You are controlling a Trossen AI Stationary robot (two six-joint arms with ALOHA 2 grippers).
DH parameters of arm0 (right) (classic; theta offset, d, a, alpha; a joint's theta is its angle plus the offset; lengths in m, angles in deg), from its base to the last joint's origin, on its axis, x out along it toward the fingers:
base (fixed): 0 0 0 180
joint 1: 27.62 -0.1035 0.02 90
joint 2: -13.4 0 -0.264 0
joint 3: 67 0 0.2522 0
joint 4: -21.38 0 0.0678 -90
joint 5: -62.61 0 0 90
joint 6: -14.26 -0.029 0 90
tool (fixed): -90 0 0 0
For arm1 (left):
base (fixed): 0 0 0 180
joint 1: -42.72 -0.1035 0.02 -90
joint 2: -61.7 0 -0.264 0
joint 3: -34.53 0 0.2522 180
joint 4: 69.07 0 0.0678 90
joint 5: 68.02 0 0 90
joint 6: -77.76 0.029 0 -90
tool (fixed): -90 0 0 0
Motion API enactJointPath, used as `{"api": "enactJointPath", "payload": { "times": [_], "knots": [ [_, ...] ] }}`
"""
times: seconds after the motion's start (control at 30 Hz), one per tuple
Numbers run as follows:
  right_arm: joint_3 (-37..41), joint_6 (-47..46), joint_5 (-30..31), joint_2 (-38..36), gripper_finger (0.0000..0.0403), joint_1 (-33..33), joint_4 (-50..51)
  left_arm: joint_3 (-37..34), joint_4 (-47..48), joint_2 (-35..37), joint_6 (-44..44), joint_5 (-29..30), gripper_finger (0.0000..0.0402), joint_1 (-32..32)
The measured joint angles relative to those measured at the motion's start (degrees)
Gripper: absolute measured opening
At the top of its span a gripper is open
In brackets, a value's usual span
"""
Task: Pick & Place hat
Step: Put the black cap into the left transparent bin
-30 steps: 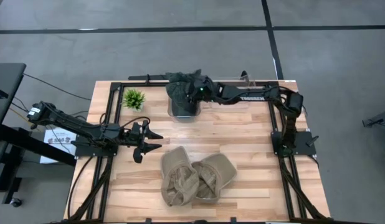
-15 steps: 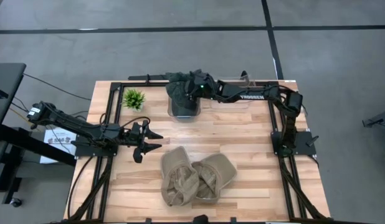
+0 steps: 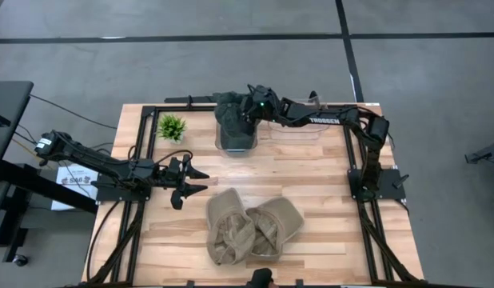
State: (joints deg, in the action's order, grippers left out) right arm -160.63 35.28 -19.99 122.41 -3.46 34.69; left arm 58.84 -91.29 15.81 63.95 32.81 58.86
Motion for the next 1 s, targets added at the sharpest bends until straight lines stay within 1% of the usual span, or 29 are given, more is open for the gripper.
{"api": "enactJointPath", "payload": {
  "times": [0.07, 0.17, 0.23, 0.33, 0.47, 0.5, 0.77, 1.0],
  "knots": [
    [0.0, -0.6, -0.7, 0.0, 0.0158, 0.0, 0.2, 0.0, 0.0, 0.0, 0.0, 0.0, 0.0186, 0.0],
    [0.0, -1.5, -4.4, 0.0, 0.0149, 0.3, 1.2, 0.0, 0.0, 0.0, 0.0, 0.0, 0.0186, 0.0],
    [0.0, -1.6, -6.0, 0.0, 0.0136, 0.4, 2.3, 0.0, 0.0, 0.0, 0.0, 0.0, 0.0186, 0.0],
    [0.0, -2.5, -6.0, 0.0, 0.0099, 0.5, 4.2, 0.0, 0.0, 0.0, 0.0, 0.0, 0.0186, 0.0],
    [0.0, -3.8, -6.0, 0.0, 0.0022, 0.7, 5.2, 0.0, 0.0, 0.0, 0.0, 0.0, 0.0186, 0.0],
    [0.0, -4.0, -6.0, 0.0, 0.0012, 0.7, 5.1, 0.0, 0.0, 0.0, 0.0, 0.0, 0.0186, 0.0],
    [0.0, -4.7, -5.7, -0.7, 0.0003, 0.7, 3.0, 0.0, 0.0, 0.0, 0.0, 0.0, 0.0186, 0.0],
    [0.0, -3.6, -2.3, -4.0, 0.0001, -0.1, 3.2, 0.0, 0.1, 0.0, 0.0, 0.0, 0.0186, 0.0]
  ]
}}
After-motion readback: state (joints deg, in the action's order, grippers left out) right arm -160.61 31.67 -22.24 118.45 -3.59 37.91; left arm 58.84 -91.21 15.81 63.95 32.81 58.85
